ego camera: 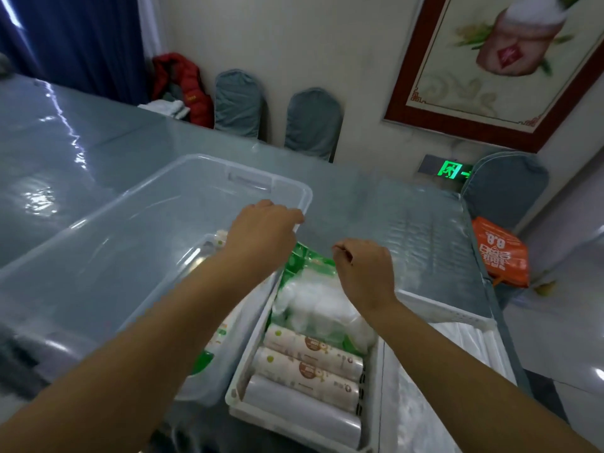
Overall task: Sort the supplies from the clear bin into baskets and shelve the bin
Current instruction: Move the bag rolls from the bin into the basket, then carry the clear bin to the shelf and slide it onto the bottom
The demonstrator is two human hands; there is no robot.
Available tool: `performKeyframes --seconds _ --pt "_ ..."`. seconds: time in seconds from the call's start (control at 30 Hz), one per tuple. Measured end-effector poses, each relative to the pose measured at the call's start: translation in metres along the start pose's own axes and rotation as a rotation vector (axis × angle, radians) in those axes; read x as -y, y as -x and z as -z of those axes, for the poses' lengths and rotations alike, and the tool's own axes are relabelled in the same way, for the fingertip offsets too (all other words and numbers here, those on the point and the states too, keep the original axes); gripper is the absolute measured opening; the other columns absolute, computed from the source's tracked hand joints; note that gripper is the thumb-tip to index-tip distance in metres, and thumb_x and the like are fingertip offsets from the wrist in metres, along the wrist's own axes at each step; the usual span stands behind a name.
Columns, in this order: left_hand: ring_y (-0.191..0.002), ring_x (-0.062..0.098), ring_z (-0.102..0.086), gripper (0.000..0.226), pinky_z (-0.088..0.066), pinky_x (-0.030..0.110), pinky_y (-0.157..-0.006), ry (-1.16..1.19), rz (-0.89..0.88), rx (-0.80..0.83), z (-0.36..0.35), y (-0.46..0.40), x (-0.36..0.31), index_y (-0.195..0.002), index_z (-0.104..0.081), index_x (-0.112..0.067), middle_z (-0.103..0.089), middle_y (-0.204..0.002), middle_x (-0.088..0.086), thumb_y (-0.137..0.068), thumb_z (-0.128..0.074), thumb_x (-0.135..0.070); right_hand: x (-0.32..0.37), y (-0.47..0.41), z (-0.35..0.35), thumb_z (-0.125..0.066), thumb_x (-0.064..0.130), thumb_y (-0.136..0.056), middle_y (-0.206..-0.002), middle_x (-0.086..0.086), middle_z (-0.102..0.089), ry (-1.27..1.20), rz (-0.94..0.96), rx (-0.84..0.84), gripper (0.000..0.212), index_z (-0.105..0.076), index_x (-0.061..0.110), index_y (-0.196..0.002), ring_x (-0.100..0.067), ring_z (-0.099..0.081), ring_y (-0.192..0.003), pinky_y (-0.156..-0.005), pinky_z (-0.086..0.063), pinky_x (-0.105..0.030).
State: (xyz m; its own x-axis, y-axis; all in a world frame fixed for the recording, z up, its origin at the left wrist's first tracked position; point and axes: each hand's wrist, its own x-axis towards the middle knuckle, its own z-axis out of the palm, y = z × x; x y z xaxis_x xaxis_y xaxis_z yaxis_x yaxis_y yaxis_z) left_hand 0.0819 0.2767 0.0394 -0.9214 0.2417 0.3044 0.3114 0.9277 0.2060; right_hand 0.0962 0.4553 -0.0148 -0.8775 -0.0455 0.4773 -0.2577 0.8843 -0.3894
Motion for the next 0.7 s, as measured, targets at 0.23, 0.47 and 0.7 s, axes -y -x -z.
performKeyframes --seconds 0.23,0.47,0.7 --pt "-0.113 0.025 -0.050 0.033 -0.043 0.039 -0.093 -0.007 0.132 0.092 0.035 0.014 0.139 -0.118 -0.057 -0.030 -0.062 -0.119 0.001 -0.088 -0.048 -0.019 0.076 0.007 -0.039 -0.049 0.025 -0.089 -0.060 -0.008 -0.057 -0.018 -0.197 0.097 0.031 -0.056 0.010 -0.063 -0.026 -0.051 -0.058 -0.051 -0.036 -0.034" --pt "-0.116 0.027 -0.048 0.036 -0.042 0.037 -0.087 -0.167 0.137 0.149 0.044 0.030 0.245 -0.124 -0.053 -0.025 -0.055 -0.126 0.003 -0.089 -0.048 -0.018 0.120 0.010 -0.054 -0.056 0.044 -0.078 -0.066 0.016 -0.050 0.016 -0.539 0.053 0.019 -0.052 0.026 -0.074 -0.002 -0.046 -0.059 -0.049 -0.028 -0.021" --pt "-0.088 0.036 -0.055 0.019 -0.040 0.038 -0.070 -0.127 0.217 0.220 0.045 0.052 0.290 -0.101 -0.042 -0.008 -0.055 -0.098 0.016 -0.084 -0.048 -0.006 0.152 0.030 -0.057 -0.063 0.038 -0.072 -0.070 0.001 -0.062 0.077 -0.699 0.193 0.022 -0.055 0.017 -0.077 -0.016 -0.058 -0.062 -0.052 -0.038 -0.022"
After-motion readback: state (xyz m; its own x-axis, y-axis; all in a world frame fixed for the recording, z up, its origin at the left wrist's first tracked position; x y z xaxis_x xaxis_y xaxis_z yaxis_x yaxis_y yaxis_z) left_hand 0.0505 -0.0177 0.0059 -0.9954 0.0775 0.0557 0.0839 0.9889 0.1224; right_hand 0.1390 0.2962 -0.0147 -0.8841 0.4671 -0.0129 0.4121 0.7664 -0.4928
